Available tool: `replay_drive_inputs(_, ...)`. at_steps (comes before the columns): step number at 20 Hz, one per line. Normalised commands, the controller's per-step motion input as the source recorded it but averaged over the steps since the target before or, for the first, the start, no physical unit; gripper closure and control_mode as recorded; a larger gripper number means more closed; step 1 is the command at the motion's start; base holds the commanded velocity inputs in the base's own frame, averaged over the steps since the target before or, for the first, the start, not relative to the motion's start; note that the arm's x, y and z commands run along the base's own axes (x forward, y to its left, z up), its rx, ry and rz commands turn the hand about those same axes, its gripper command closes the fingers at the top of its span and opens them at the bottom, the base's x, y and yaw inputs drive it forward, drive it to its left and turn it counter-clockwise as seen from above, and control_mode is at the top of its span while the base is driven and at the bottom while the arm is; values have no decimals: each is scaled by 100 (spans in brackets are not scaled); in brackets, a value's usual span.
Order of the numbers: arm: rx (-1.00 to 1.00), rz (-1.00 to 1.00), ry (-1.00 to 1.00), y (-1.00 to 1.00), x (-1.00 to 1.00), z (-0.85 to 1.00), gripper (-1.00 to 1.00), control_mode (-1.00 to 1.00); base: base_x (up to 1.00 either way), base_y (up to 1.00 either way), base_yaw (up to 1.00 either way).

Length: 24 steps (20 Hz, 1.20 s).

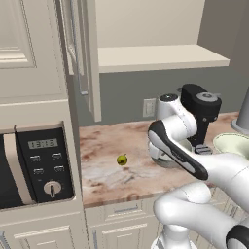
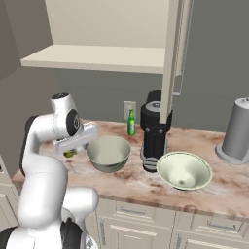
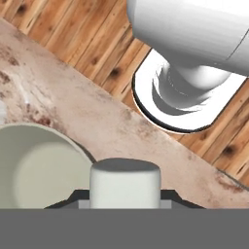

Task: Pick both bowls and place them on the counter. Then place the pear in one bowl and place the marshmallow in the other bowl.

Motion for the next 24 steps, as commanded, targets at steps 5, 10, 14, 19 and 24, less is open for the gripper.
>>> replay_drive_inputs(5, 0, -1, 0, -50, 22, 1, 100, -100, 0, 0, 0)
replay_drive_inputs(10, 0, -1, 0, -48, 25, -5, 100, -100, 0, 0, 0)
replay_drive_inputs(14, 0, 0, 3, -29, 26, -15, 100, -100, 0, 0, 0)
replay_drive_inputs(19, 0, 0, 4, -5, 50, -35, 100, -100, 0, 0, 0)
replay_drive_inputs(24, 0, 0, 7, 0, 45, -34, 100, -100, 0, 0, 0)
